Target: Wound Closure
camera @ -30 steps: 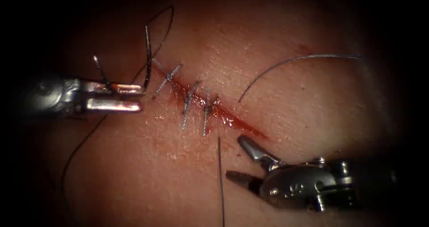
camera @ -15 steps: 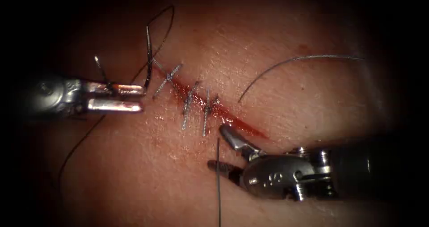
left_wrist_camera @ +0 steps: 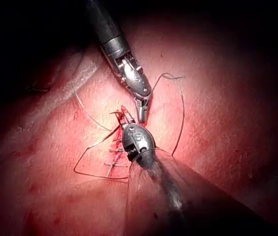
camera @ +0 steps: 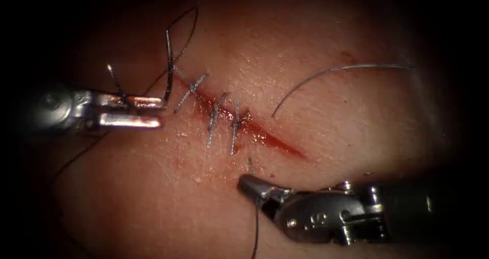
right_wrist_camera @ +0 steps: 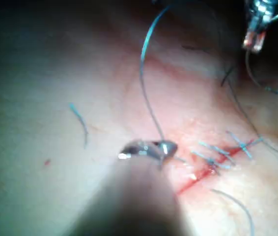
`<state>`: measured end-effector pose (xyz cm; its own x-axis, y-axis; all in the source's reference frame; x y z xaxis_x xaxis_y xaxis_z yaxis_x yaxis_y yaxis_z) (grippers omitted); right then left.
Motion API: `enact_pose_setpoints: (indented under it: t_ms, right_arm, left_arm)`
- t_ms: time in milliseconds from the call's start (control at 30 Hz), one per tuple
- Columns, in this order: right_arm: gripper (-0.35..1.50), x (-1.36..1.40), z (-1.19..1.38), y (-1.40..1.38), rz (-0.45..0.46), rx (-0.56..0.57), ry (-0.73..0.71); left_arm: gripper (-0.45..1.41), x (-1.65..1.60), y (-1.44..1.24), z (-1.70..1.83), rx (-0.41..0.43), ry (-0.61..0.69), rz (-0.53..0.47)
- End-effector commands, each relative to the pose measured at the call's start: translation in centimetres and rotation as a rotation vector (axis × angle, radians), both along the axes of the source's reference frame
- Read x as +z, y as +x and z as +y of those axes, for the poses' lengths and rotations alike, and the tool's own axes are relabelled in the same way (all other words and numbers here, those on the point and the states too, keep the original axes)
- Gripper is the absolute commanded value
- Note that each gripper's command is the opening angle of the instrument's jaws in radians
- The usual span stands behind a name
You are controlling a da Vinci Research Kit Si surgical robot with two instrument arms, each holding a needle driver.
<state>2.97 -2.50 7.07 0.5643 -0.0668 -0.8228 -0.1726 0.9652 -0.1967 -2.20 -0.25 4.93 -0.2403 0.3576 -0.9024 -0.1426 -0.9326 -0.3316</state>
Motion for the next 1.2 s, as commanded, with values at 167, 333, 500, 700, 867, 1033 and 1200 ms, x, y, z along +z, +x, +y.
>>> enact_pose_setpoints:
  t_ms: [167, 333, 500, 700, 867, 1033, 1200]
  right_arm:
    - [-0.35, -0.11, -0.26, -0.06, -0.006, -0.011, -0.005]
    - [-0.35, -0.16, -0.33, -0.06, -0.002, -0.017, -0.005]
    - [-0.25, -0.17, -0.32, 0.0, -0.006, 0.002, 0.015]
    - [0.31, -0.24, -0.43, -0.02, -0.051, -0.003, 0.035]
    - [1.48, -0.35, -0.5, -0.14, -0.031, 0.08, 0.018]
    - [1.48, -0.47, -0.48, -0.32, -0.027, 0.098, 0.013]
    - [1.48, -0.53, -0.41, -0.52, -0.034, 0.128, 0.007]
  left_arm:
    - [-0.45, 0.06, -0.05, -0.04, 0.001, 0.001, -0.001]
    - [-0.45, 0.06, -0.05, -0.04, 0.001, 0.001, -0.001]
    - [-0.45, 0.06, -0.05, -0.04, 0.001, 0.001, -0.001]
    - [-0.45, 0.08, -0.03, -0.03, 0.002, 0.005, -0.003]
    - [-0.45, 0.2, 0.22, 0.14, -0.033, 0.0, 0.046]
    - [-0.45, 0.17, 0.4, 0.25, -0.047, 0.013, 0.06]
    - [-0.45, 0.16, 0.59, 0.38, -0.044, 0.023, -0.001]
